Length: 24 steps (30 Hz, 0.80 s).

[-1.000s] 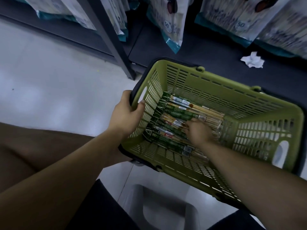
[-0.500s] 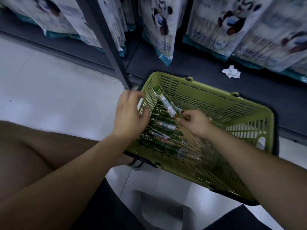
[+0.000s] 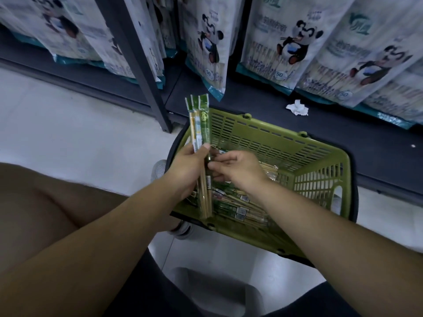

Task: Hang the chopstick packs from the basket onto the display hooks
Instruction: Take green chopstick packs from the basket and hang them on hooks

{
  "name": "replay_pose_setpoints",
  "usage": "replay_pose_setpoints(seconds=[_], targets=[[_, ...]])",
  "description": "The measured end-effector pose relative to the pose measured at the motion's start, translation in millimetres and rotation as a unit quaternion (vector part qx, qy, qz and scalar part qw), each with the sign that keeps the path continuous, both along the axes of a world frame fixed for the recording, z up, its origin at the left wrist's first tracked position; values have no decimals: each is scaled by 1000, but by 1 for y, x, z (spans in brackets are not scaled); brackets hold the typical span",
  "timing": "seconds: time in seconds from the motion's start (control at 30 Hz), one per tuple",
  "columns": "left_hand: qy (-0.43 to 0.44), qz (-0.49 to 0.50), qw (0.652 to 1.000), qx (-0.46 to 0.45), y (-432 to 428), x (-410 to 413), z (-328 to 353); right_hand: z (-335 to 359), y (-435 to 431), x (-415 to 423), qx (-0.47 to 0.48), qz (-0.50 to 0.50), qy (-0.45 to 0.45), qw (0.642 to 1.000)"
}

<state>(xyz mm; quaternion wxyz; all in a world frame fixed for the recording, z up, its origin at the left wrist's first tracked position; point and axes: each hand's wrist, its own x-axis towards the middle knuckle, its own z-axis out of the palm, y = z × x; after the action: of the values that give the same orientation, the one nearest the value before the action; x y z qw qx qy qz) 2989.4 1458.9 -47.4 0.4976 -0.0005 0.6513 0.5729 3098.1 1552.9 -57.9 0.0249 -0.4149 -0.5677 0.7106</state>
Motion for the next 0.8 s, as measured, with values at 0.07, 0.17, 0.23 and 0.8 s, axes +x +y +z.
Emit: replay_pose_setpoints(seconds=[0.07,0.17,0.23,0.8], targets=[[45,18,999,-7,-3,-13,4,-12,8,3,42,14,-46,998],[113,3,994,-2,-9,-32,7,-50,27,22,189,127,-151,962],[130,3,992,-3,-13,-39,5,-79,31,39,206,207,-204,934],[155,-10,988,-19,-11,-30,-18,-159,-3,67,248,451,-290,807]])
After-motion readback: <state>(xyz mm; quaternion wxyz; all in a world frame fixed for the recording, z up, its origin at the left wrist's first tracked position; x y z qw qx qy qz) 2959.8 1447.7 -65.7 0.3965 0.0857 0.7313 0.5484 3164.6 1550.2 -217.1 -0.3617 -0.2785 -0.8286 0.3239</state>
